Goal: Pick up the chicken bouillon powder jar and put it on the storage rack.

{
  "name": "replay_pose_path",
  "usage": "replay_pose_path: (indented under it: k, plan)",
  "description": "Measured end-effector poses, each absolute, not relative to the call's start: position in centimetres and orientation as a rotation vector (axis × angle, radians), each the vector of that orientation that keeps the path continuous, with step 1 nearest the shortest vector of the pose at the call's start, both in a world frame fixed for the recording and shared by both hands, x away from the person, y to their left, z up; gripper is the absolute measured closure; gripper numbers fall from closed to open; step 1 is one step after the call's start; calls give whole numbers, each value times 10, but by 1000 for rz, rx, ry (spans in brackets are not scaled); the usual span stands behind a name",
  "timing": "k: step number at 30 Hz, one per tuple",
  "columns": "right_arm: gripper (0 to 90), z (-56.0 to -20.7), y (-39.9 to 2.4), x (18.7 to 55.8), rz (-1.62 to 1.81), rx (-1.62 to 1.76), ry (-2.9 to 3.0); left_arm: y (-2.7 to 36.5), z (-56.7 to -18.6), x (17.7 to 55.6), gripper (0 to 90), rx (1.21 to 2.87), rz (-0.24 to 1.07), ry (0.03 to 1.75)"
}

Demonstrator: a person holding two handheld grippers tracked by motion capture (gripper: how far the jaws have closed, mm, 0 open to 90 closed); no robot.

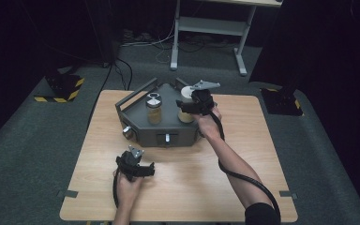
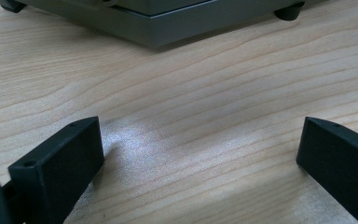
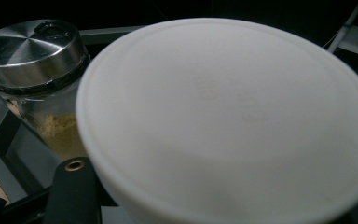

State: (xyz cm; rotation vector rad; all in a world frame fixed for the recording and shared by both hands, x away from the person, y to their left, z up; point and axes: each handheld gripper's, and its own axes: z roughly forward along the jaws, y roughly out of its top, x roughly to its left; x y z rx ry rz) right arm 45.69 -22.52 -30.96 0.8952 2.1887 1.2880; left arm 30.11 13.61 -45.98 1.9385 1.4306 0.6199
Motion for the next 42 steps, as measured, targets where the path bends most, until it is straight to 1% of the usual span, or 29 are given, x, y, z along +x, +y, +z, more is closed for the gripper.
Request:
replay_pose_path:
  k: [21, 23, 28, 31, 36, 42]
  plan:
    - [343, -306, -223, 459, 1274, 896, 2203, 136, -459, 301, 4, 1941, 619, 1430]
    - [311, -306, -224, 460, 1276, 899, 2213, 136, -459, 301, 4, 1942, 619, 1430]
    - [183, -307, -224, 460, 1279, 907, 2225, 136, -459, 301, 4, 1942, 620, 1430]
    - [131, -308, -224, 459, 1285, 915, 2216, 136, -460, 301, 4, 1941, 619, 1430]
    - [94, -309, -228, 456, 1297, 910, 2206, 136, -460, 301, 4, 1941, 619, 1430]
    - [81, -309, -236, 453, 1307, 912, 2199, 136, -460, 301, 4, 1941, 619, 1430]
